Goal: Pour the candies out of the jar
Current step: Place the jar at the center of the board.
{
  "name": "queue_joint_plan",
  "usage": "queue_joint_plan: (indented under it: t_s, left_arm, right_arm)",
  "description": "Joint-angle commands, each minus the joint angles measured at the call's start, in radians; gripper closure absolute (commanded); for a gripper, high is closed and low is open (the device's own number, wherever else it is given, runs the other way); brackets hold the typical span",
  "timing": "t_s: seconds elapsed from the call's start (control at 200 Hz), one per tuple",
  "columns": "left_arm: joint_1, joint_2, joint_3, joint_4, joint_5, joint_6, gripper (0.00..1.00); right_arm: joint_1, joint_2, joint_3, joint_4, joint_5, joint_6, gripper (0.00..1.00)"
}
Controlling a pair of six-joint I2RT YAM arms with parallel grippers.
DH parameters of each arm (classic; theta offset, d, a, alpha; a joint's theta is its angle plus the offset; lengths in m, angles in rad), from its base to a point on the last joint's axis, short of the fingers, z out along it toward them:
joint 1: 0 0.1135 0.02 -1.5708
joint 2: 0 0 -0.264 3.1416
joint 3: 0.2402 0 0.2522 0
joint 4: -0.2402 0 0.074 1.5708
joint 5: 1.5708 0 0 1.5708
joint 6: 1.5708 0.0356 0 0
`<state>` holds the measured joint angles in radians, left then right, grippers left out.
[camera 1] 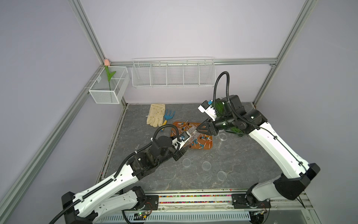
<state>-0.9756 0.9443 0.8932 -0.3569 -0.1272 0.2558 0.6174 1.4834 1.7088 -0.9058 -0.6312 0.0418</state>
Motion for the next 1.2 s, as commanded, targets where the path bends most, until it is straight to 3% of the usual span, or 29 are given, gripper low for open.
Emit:
queue_joint_plan:
  t_s: [0.0,0.145,0.215,0.785,0.865,0.94,1.025,1.195]
  left_arm:
    - [-0.005,0.010,0.030,0.048,0.021,0.025,0.59]
    - [-0.005,0.011,0.024,0.068,0.021,0.027,0.58]
    - [-0.006,0.007,0.019,0.076,0.021,0.027,0.58]
    - [-0.006,-0.012,-0.007,0.096,0.010,0.006,0.56]
    - [-0.007,-0.013,-0.006,0.084,0.003,0.008,0.56]
    - [-0.006,-0.019,-0.009,0.078,0.000,0.009,0.56]
    - [-0.006,-0.024,-0.015,0.076,0.001,0.007,0.56]
    - [-0.006,-0.027,-0.015,0.078,0.008,0.005,0.56]
  right_arm:
    - [-0.002,0.018,-0.015,-0.009,-0.028,-0.020,0.71]
    - [-0.001,0.023,-0.027,-0.008,-0.015,-0.020,0.81]
    - [-0.001,0.021,-0.036,-0.003,-0.016,-0.019,0.93]
    - [0.002,0.008,-0.024,0.024,0.041,-0.006,0.93]
    - [-0.003,-0.007,-0.010,-0.002,0.101,-0.009,0.83]
    - [-0.008,-0.023,-0.001,-0.013,0.136,-0.013,0.64]
    - [-0.013,-0.036,0.006,-0.020,0.149,-0.016,0.49]
    - [-0.015,-0.020,0.001,-0.027,0.127,-0.017,0.43]
